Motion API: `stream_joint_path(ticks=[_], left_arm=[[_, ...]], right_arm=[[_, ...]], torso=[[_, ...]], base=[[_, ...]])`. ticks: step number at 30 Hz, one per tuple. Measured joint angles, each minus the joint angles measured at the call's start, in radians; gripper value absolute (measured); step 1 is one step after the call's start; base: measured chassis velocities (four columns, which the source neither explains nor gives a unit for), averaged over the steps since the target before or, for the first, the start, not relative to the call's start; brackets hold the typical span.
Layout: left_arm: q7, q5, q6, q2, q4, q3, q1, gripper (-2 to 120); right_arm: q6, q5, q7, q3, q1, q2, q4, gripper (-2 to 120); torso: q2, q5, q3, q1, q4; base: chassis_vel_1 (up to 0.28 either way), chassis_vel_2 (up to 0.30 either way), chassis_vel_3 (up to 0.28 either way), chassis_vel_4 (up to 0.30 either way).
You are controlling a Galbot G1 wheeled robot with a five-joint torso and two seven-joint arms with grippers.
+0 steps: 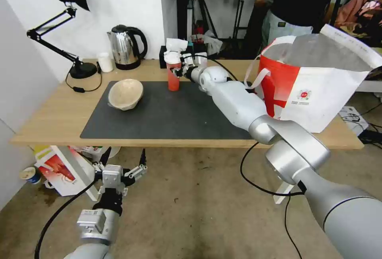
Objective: Pick up the trash from the table and place it into the takeout bag.
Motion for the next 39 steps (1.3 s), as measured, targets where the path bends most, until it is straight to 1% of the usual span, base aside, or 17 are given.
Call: stream_joint_path(ticks=[1,2,5,7,8,10,11,15,16,20,21,25,30,33,34,38,39], left_arm=[[0.0,0.0,0.0,0.0,0.0,0.0,0.0,100],[0.0,0.0,0.0,0.0,0.0,0.0,0.0,100],[0.0,0.0,0.0,0.0,0.0,0.0,0.0,100],[0.0,0.0,0.0,0.0,0.0,0.0,0.0,100],[0.0,0.0,0.0,0.0,0.0,0.0,0.0,100],[0.0,0.0,0.0,0.0,0.0,0.0,0.0,100],[0.0,0.0,0.0,0.0,0.0,0.0,0.0,100],[0.0,0.0,0.0,0.0,0.0,0.0,0.0,100],[0.0,0.0,0.0,0.0,0.0,0.0,0.0,100],[0.0,0.0,0.0,0.0,0.0,0.0,0.0,100],[0.0,0.0,0.0,0.0,0.0,0.0,0.0,100],[0.0,0.0,0.0,0.0,0.0,0.0,0.0,100],[0.0,0.0,0.0,0.0,0.0,0.0,0.0,100],[0.0,0.0,0.0,0.0,0.0,0.0,0.0,100],[0.0,0.0,0.0,0.0,0.0,0.0,0.0,100],[0.0,0.0,0.0,0.0,0.0,0.0,0.0,100],[0.0,0.0,0.0,0.0,0.0,0.0,0.0,100]], right_arm=[[0.0,0.009,0.005,0.0,0.0,-0.008,0.013,7],[0.0,0.017,0.009,-0.001,0.0,-0.017,0.027,7],[-0.001,0.035,0.02,-0.002,0.0,-0.036,0.056,7],[-0.006,0.063,0.034,-0.007,0.003,-0.071,0.113,7],[-0.006,0.063,0.034,-0.007,0.003,-0.071,0.113,7],[-0.013,0.089,0.05,-0.008,0.018,-0.099,0.16,7],[-0.013,0.089,0.05,-0.008,0.018,-0.099,0.16,7],[-0.03,0.122,0.087,-0.012,0.065,-0.145,0.221,7],[-0.03,0.122,0.087,-0.012,0.065,-0.145,0.221,7],[-0.051,0.151,0.115,-0.042,0.119,-0.203,0.283,7],[-0.051,0.151,0.115,-0.042,0.119,-0.203,0.283,7],[-0.069,0.21,0.151,-0.076,0.178,-0.26,0.348,7],[-0.084,0.243,0.165,-0.104,0.228,-0.299,0.364,7],[-0.102,0.273,0.182,-0.119,0.264,-0.343,0.394,7],[-0.102,0.273,0.182,-0.119,0.264,-0.343,0.394,7],[-0.133,0.329,0.219,-0.141,0.297,-0.423,0.476,7],[-0.133,0.329,0.219,-0.141,0.297,-0.423,0.476,7]], torso=[[0.0,0.0,0.0,0.0,0.0],[0.0,0.0,0.0,0.0,-0.0001],[0.0,0.0,0.0,0.0,0.0],[0.0,0.0001,0.0,0.0,-0.0004],[0.0,0.0001,0.0,0.0,-0.0004],[0.0,0.0001,0.0,0.0,-0.0001],[0.0,0.0001,0.0,0.0,-0.0001],[0.0,0.0001,0.0,0.0,0.0],[0.0,0.0001,0.0,0.0,0.0],[0.0,0.0,0.0,0.0,-0.0001],[0.0,0.0,0.0,0.0,-0.0001],[0.0,0.0,0.0,0.0,0.0],[0.0,0.0001,0.0,0.0,0.0],[0.0,0.0002,0.0,0.0,-0.0001],[0.0,0.0002,0.0,0.0,-0.0001],[0.0,0.0001,0.0,0.0,0.0002],[0.0,0.0001,0.0,0.0,0.0002]], base=[[0.0,0.0,0.0,0.0],[0.0,0.0,0.0,0.0],[0.0,0.0,0.0,0.0],[0.0,0.0,0.0,0.0],[0.0,0.0,0.0,0.0],[0.0,0.0,0.0,0.0],[0.0,0.0,0.0,0.0],[0.0,0.0,0.0,0.0],[0.0,0.0,0.0,0.0],[0.0,0.0,0.0,0.0],[0.0,0.0,0.0,0.0],[0.0,0.0,0.0,0.0],[0.0,0.0,0.0,0.0],[0.0,0.0,0.0,0.0],[0.0,0.0,0.0,0.0],[0.0,0.0,0.0,0.0],[0.0,0.0,0.0,0.0]])
